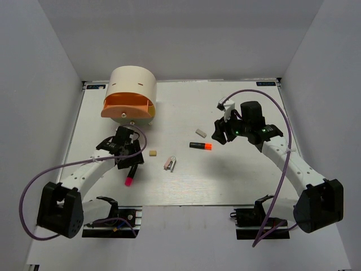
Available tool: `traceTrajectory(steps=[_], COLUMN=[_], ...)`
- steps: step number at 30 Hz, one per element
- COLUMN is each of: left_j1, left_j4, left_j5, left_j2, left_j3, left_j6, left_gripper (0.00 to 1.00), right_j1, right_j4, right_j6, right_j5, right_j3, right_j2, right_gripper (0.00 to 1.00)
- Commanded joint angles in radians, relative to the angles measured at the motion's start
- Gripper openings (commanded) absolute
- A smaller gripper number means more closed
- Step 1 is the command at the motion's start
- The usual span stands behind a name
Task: Sort the stationery into containers
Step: Grab a piece of stationery with the left arm, then place the stationery into the container
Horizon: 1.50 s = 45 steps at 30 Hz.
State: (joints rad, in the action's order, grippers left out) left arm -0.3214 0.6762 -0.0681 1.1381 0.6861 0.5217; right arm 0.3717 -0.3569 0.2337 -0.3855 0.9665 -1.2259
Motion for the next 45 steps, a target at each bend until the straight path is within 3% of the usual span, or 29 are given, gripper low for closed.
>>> traceTrajectory(steps=[1,11,17,20,25,31,35,36,38,40,43,45], left_j1=[-0.025,-0.104,-0.114,-0.114,-0.123,-0.163,-0.183,-0.192,-0.202,-0.202,-0.211,-0.211], left_j4=[0.06,0.037,-0.019,-0.055,-0.064,-0.082,-0.147,-0.165,-0.211,-0.239,-0.311,-0.358], left_j5=[-0.048,-0.206,-0.236,-0.236,-0.217,-0.051,0.111,0.178,0.223,0.232,0.177,0.125], left_j2=[0.069,0.13,0.175,0.184,0.144,-0.03,-0.188,-0.233,-0.264,-0.275,-0.252,-0.183], left_j3=[0.044,-0.008,-0.053,-0.08,-0.089,-0.089,-0.065,-0.05,-0.01,0.033,0.148,0.248], left_j6=[0.058,0.141,0.179,0.189,0.189,0.138,0.064,0.035,0.025,0.024,0.024,0.037], left_gripper=[0.72,0.72,0.64,0.55,0.28,0.15,0.12,0.11,0.11,0.08,0.08,0.08], right_j1=[-0.013,-0.02,-0.025,-0.028,-0.028,-0.025,-0.024,-0.025,-0.027,-0.024,-0.024,-0.025], right_j4=[0.073,0.127,0.137,0.147,0.159,0.153,0.16,0.161,0.165,0.167,0.165,0.167], right_j6=[-0.031,-0.048,-0.053,-0.066,-0.089,-0.073,-0.06,-0.059,-0.059,-0.057,-0.054,-0.054], right_j5=[-0.03,-0.067,-0.084,-0.09,-0.101,-0.115,-0.144,-0.147,-0.159,-0.162,-0.165,-0.165], right_j3=[-0.011,-0.061,-0.087,-0.097,-0.101,-0.11,-0.124,-0.124,-0.124,-0.12,-0.112,-0.111], right_j2=[0.014,0.023,0.039,0.043,0.055,0.081,0.089,0.088,0.088,0.083,0.079,0.077], right_gripper=[0.6,0.6,0.63,0.63,0.63,0.63,0.49,0.39,0.29,0.14,0.02,0.02])
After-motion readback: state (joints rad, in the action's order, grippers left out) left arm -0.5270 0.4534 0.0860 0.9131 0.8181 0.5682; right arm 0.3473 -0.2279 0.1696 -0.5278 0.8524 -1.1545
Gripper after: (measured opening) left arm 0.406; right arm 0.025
